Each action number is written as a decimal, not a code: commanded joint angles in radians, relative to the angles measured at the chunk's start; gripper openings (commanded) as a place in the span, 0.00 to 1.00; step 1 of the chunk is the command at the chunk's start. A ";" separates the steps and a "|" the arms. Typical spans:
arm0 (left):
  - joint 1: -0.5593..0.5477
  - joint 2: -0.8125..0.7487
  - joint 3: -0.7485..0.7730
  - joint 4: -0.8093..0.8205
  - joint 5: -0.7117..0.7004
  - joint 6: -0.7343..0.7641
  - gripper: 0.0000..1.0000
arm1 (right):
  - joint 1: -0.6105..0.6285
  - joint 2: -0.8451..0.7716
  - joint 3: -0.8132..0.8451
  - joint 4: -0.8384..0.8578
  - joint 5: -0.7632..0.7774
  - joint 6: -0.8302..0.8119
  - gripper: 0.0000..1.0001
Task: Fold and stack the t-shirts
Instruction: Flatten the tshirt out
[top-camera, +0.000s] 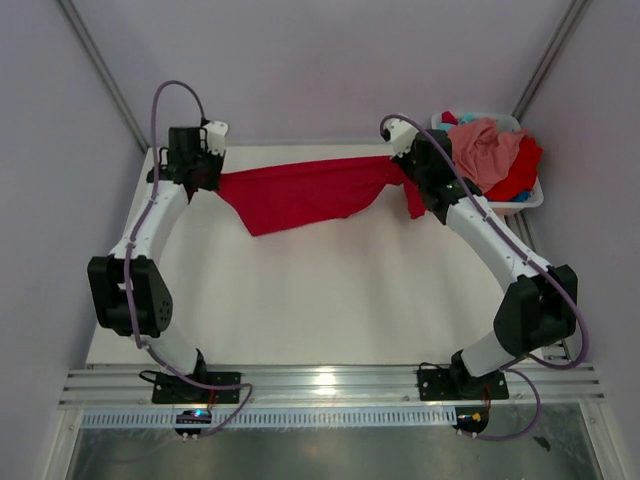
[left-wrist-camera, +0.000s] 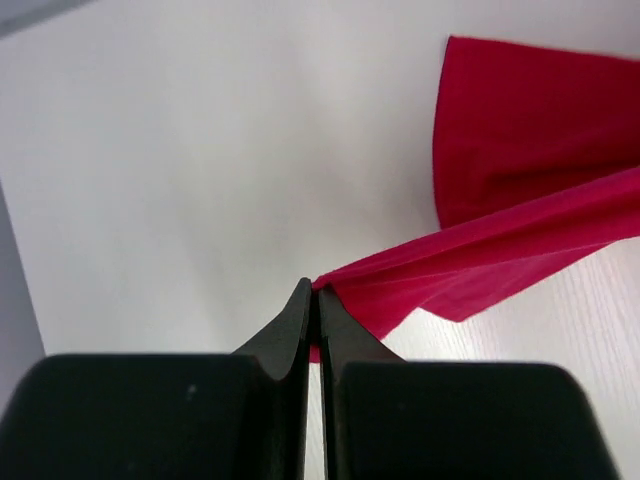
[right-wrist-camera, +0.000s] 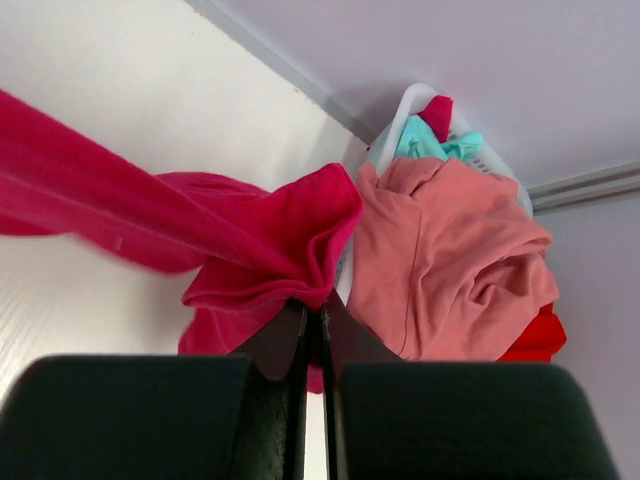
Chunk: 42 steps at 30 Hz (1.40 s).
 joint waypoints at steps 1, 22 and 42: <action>0.136 -0.031 0.026 -0.042 -0.161 0.034 0.00 | -0.087 -0.045 0.009 -0.051 0.121 -0.074 0.04; 0.291 -0.109 -0.069 -0.010 -0.074 0.034 0.00 | -0.329 -0.129 -0.134 -0.101 -0.233 0.203 0.03; 0.293 0.018 0.546 -0.293 0.195 -0.090 0.00 | -0.331 0.004 0.445 -0.188 -0.157 0.182 0.03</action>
